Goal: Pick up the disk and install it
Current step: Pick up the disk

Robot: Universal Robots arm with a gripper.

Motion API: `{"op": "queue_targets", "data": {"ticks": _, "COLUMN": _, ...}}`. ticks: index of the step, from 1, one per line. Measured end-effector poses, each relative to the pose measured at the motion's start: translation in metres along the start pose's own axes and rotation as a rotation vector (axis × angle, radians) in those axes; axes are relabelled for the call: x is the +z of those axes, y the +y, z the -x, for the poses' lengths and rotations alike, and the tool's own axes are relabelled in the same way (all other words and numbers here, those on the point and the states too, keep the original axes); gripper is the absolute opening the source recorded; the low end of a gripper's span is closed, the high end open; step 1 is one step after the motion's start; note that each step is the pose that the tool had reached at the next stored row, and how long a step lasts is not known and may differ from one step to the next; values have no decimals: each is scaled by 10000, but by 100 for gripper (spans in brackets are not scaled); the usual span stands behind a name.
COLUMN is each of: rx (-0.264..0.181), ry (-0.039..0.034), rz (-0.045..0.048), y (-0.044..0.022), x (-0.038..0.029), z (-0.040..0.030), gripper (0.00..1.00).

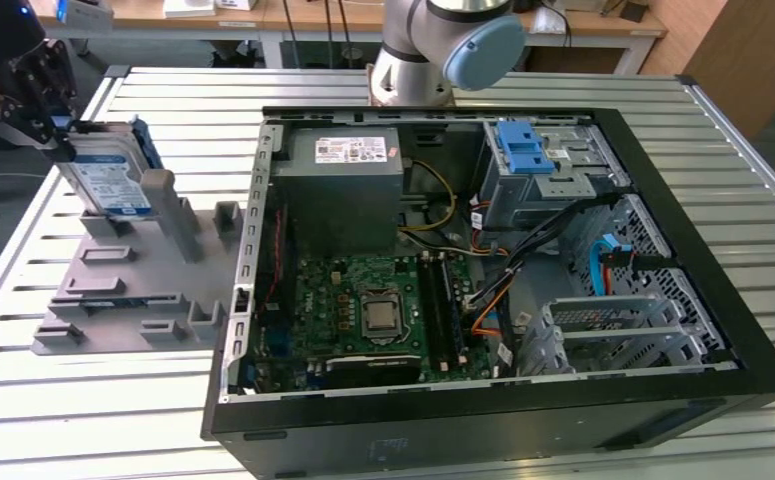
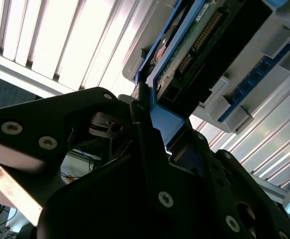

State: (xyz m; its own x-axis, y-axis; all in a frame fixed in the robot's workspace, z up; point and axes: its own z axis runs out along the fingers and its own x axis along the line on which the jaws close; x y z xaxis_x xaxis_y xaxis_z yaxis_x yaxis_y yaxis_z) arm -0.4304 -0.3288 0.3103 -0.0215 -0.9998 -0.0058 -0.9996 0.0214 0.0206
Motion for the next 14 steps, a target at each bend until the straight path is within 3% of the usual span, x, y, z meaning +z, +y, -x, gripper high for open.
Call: {"op": "queue_targets", "data": {"ticks": 14, "rx": 0, "ry": 1, "rz": 0, "y": 2, "x": -99, "z": 0, "gripper": 36}}
